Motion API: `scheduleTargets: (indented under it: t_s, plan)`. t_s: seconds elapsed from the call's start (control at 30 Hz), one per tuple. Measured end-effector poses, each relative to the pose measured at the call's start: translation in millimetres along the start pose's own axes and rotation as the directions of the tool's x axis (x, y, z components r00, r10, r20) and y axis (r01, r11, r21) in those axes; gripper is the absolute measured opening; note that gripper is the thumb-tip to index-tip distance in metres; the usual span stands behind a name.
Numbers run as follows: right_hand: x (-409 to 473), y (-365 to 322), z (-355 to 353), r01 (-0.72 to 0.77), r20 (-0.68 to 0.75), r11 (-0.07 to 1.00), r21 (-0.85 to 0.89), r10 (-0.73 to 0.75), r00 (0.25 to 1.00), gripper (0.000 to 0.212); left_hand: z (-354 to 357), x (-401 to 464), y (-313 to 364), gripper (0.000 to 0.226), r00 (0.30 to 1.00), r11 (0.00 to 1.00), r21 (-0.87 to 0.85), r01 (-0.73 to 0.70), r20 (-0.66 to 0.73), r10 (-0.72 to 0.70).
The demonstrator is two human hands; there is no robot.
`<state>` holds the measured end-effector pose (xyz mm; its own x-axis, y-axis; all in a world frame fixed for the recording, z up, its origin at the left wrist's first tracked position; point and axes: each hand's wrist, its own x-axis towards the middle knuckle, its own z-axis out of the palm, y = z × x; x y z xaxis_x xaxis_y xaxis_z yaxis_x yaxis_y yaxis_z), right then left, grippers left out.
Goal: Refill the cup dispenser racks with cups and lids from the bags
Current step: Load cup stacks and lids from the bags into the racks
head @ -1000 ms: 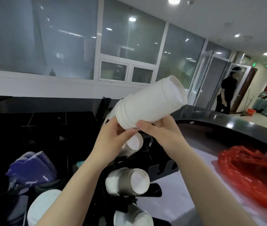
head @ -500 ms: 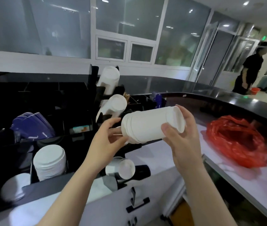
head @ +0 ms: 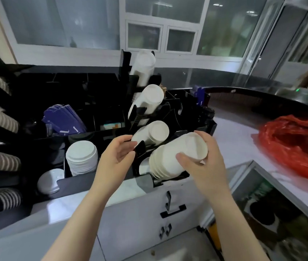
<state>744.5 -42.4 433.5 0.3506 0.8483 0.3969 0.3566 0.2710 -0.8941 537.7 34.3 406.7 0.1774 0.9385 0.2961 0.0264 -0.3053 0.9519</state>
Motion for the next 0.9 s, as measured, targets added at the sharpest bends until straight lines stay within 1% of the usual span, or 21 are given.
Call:
scheduleTargets:
  t_s: [0.13,0.23,0.4,0.53,0.6,0.7,0.8,0.83,0.9]
  plan:
    - [-1,16,26,-0.079,0.064,0.984,-0.161,0.091,0.994,0.058,-10,2,-10,0.043,0.998,0.999,0.037,0.039,0.044,-0.041]
    - [-3,28,40,-0.120,0.096,0.936,-0.330,0.160,0.982,0.059,-18,1,-19,0.043,0.996,0.997,0.039,0.061,0.067,-0.063]
    - [0,45,60,-0.030,0.091,0.804,-0.594,0.105,0.990,0.070,-25,1,-31,0.040,0.995,0.995,0.070,0.074,0.063,-0.078]
    - [19,38,63,-0.018,0.110,0.687,-0.727,0.143,0.984,0.067,-28,-5,-30,0.039,0.994,0.992,0.094,0.081,0.068,-0.088]
    - [28,35,63,-0.008,0.128,0.654,-0.757,0.161,0.979,0.069,-27,-4,-24,0.040,0.996,0.991,0.117,0.065,0.051,-0.072]
    - [31,37,59,0.010,0.188,0.667,-0.745,0.196,0.963,0.079,-13,-3,-8,0.043,1.000,0.991,0.134,0.017,0.019,-0.020]
    - [30,41,41,0.038,0.279,0.745,-0.666,0.201,0.939,0.091,13,-7,8,0.043,0.997,0.987,0.149,-0.061,-0.046,0.069]
    - [31,42,32,0.052,0.307,0.777,-0.628,0.186,0.933,0.091,23,-8,14,0.042,0.991,0.985,0.149,-0.088,-0.083,0.101]
    - [34,44,14,0.104,0.373,0.817,-0.568,0.142,0.917,0.084,44,-10,23,0.040,0.976,0.982,0.137,-0.127,-0.159,0.148]
